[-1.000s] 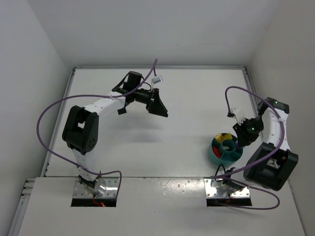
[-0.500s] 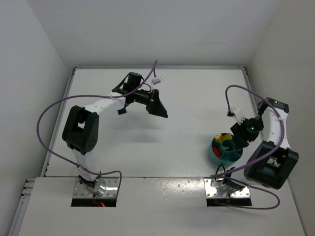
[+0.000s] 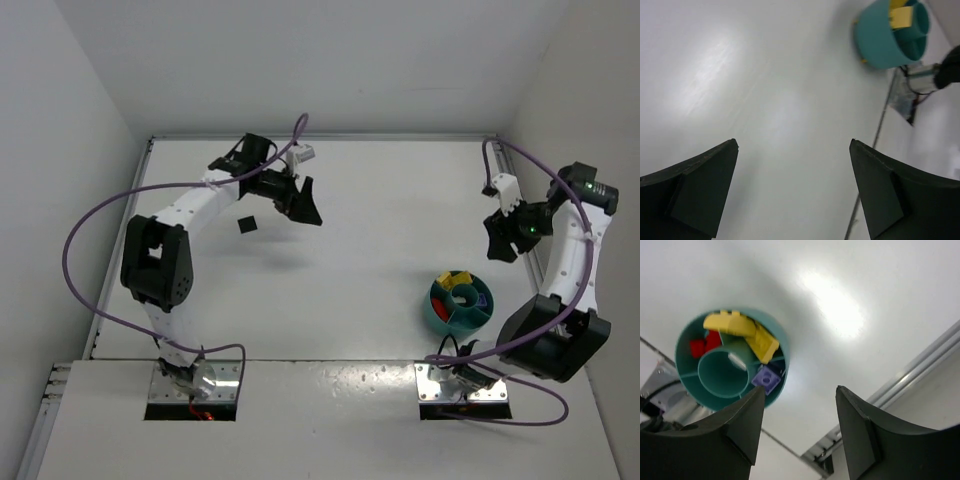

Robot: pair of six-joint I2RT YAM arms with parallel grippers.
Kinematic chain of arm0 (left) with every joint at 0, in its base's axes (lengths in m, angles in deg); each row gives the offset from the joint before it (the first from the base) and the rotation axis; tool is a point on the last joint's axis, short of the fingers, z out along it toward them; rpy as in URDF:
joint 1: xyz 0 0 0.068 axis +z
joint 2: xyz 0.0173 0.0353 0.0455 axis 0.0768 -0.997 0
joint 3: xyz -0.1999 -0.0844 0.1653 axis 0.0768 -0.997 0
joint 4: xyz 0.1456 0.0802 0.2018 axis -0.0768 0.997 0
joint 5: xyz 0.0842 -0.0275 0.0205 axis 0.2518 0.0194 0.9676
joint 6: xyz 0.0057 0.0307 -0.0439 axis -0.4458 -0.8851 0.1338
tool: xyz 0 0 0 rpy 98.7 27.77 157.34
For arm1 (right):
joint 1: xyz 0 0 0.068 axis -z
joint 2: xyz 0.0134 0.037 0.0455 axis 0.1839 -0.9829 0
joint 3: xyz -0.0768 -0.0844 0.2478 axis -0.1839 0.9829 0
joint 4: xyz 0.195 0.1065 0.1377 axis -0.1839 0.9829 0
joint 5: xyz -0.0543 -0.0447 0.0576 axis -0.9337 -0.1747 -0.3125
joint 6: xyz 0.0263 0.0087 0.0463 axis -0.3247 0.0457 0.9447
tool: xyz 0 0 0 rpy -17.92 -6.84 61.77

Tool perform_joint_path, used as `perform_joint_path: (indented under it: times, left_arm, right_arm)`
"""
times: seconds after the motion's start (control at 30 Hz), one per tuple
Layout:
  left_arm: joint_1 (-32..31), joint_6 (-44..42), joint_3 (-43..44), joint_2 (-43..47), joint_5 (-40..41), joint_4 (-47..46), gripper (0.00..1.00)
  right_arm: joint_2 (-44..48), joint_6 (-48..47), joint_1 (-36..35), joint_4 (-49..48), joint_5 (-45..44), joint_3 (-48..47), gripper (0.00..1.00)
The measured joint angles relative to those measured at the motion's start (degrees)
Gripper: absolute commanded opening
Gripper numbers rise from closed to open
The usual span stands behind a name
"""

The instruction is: Sort the legos into containers by color

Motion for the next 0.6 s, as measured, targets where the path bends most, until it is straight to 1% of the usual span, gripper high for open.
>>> perform_joint_path:
  times: [0.07,0.13,0.27,0.33,0.5,0.6]
  left_arm:
    - [2.9,-4.1,1.5,0.0,3.4,3.8,1.0]
    - [6.9,-8.0,1.7,0.0,7.4,7.0,1.0]
    - [14.3,-13.6,1.7,0.0,18.4,10.6,1.0]
    - [16.7,-15.8,1.7,-0.3,23.2,11.1,1.0]
    - [18.6,-20.1,1.8,-3.7,32.6,10.1,1.0]
    - [18.6,-23.2,-0.4,-5.0,36.4,6.9,1.0]
  right_arm:
    - [-0.6,0.7,-0.4,-0.7,2.5,-2.0,0.59]
    - [-0.8,1.0,-0.9,-0.7,4.8,-2.0,0.6]
    - [-0.5,1.3,-2.7,-0.5,8.3,1.0,0.6]
    - [-0.5,1.6,-3.4,-0.2,9.5,2.8,0.6]
    - [0.2,2.8,-4.7,-0.9,11.6,6.2,0.6]
    - [1.4,3.4,-4.9,-1.9,12.3,8.0,0.6]
